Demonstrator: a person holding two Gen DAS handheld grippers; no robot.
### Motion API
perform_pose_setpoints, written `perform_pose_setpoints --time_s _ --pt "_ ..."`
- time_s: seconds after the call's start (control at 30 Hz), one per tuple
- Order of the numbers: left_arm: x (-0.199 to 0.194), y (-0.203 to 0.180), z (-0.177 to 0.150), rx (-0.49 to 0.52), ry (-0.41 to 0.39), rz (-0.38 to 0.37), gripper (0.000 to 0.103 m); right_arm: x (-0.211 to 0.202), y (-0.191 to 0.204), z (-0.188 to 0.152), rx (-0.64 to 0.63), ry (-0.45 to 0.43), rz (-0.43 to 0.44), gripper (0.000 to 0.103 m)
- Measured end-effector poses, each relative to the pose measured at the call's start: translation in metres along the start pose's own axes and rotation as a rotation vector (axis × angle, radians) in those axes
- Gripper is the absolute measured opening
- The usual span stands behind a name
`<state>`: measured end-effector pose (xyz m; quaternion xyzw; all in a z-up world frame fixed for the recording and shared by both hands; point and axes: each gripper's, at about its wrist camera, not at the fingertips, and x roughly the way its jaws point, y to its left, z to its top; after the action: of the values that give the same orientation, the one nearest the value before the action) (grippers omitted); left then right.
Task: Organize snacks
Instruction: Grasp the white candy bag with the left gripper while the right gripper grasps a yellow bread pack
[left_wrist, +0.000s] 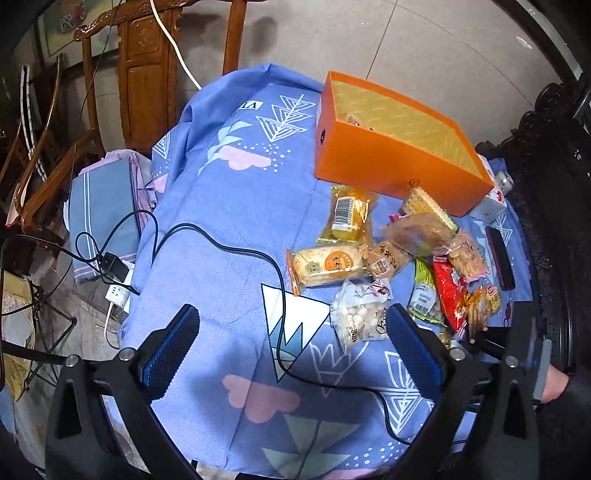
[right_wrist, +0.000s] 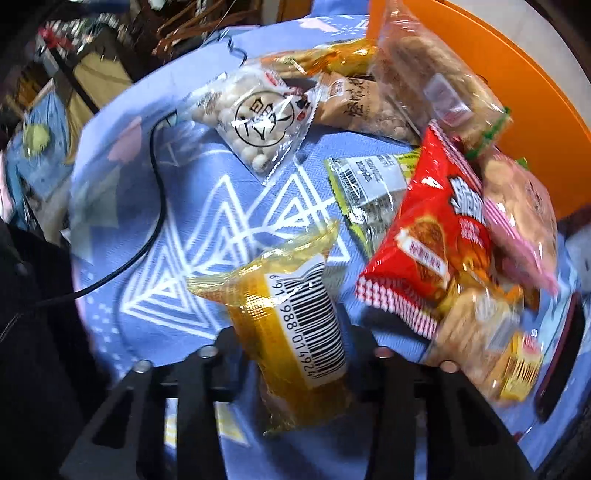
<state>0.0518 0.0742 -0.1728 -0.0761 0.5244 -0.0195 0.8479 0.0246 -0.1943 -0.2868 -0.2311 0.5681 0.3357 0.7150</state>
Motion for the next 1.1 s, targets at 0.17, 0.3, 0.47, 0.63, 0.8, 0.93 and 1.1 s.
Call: perform_pose_setpoints --time_s 0.17,0.3,0.47,0.63,0.8,0.93,1.1 --pt "0.021 -0.024 -0.002 0.08 0.035 -0.013 0.099 -0.033 -0.008 -0.011 0.172 -0.09 0.063 0.036" --pt "0.05 -0.053 -0.011 0.187 0.077 -0.012 0.099 -0.066 -0.017 -0.022 0.342 -0.203 0.134 0.036" --pt "0.095 -0.076 -0.019 0.203 0.175 -0.019 0.099 -0.096 -0.018 -0.041 0.454 -0.28 0.105 0.036" --pt "0.13 -0.091 -0.023 0.175 0.238 -0.011 0.099 -0.104 -0.016 -0.06 0.496 -0.29 0.07 0.036" --pt "0.164 -0.098 -0.03 0.143 0.31 0.008 0.099 -0.098 -0.015 -0.066 0.542 -0.284 0.052 0.036" --pt "0.168 -0.103 -0.034 0.164 0.274 0.014 0.08 -0.097 -0.013 -0.068 0.551 -0.289 0.034 0.036" --pt "0.155 -0.101 -0.032 0.174 0.225 -0.052 0.059 -0.097 -0.014 -0.068 0.564 -0.298 0.034 0.036"
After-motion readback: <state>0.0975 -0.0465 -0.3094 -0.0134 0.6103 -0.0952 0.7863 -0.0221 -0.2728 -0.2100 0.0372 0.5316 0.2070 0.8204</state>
